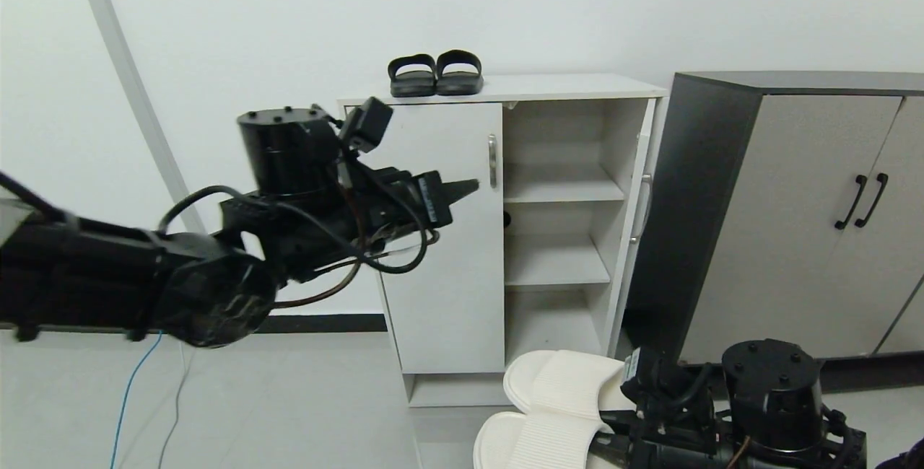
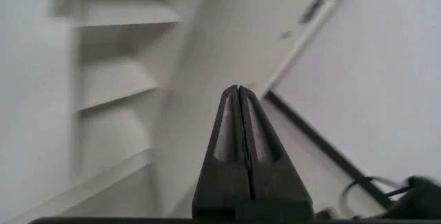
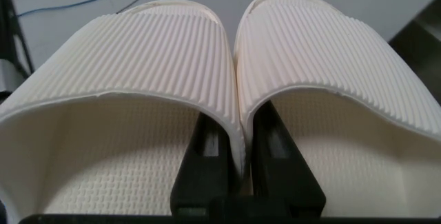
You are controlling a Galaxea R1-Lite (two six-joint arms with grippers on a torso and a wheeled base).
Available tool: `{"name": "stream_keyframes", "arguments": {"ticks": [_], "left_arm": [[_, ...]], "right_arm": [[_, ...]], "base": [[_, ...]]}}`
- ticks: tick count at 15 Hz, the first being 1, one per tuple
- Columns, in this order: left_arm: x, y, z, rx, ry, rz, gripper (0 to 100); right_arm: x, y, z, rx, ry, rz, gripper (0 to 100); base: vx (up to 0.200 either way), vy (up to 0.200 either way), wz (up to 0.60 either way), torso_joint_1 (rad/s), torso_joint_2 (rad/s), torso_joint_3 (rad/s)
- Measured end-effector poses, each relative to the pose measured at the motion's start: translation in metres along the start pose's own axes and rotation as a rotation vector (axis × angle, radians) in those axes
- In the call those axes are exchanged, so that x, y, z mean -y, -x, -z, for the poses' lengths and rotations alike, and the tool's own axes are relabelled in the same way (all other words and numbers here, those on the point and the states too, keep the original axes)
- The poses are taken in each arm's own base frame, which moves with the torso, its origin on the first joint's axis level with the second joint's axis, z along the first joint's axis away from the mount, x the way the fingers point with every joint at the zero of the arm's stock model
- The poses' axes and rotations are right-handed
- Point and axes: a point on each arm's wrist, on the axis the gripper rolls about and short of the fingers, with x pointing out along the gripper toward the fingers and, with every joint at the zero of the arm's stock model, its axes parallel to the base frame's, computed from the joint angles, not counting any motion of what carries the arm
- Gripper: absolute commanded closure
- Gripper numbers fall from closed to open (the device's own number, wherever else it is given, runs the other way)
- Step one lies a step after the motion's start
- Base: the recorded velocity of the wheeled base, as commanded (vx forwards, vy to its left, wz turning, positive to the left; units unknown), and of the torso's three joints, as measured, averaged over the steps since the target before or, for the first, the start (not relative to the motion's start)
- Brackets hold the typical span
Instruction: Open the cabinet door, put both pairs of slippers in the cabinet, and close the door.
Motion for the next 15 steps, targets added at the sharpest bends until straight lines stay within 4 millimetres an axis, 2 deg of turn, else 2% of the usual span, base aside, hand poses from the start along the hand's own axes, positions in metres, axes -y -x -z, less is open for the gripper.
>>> {"name": "stream_keyframes", "arguments": {"ticks": [3,8,12,15], "left_arm": [[0.008,0.07,0.007,0.029,-0.069,-0.172,100],[0.033,0.182,0.039,0.08,-0.167,-0.479,100],[0.042,0.254,0.073,0.093,-0.192,-0.712,100],[0.05,0.298,0.104,0.141,-0.221,-0.839,100]], "right_arm": [[0.003,-0.002,0.0,0.0,-0.003,0.008,100],[0.003,-0.003,0.001,-0.005,-0.006,0.011,100],[0.003,-0.004,0.002,-0.01,-0.007,0.011,100],[0.003,-0.005,0.004,-0.016,-0.008,0.009,100]], "base": [[0.0,0.0,0.0,0.0,0.0,0.0],[0.0,0.0,0.0,0.0,0.0,0.0],[0.0,0.0,0.0,0.0,0.0,0.0],[0.0,0.0,0.0,0.0,0.0,0.0]]}}
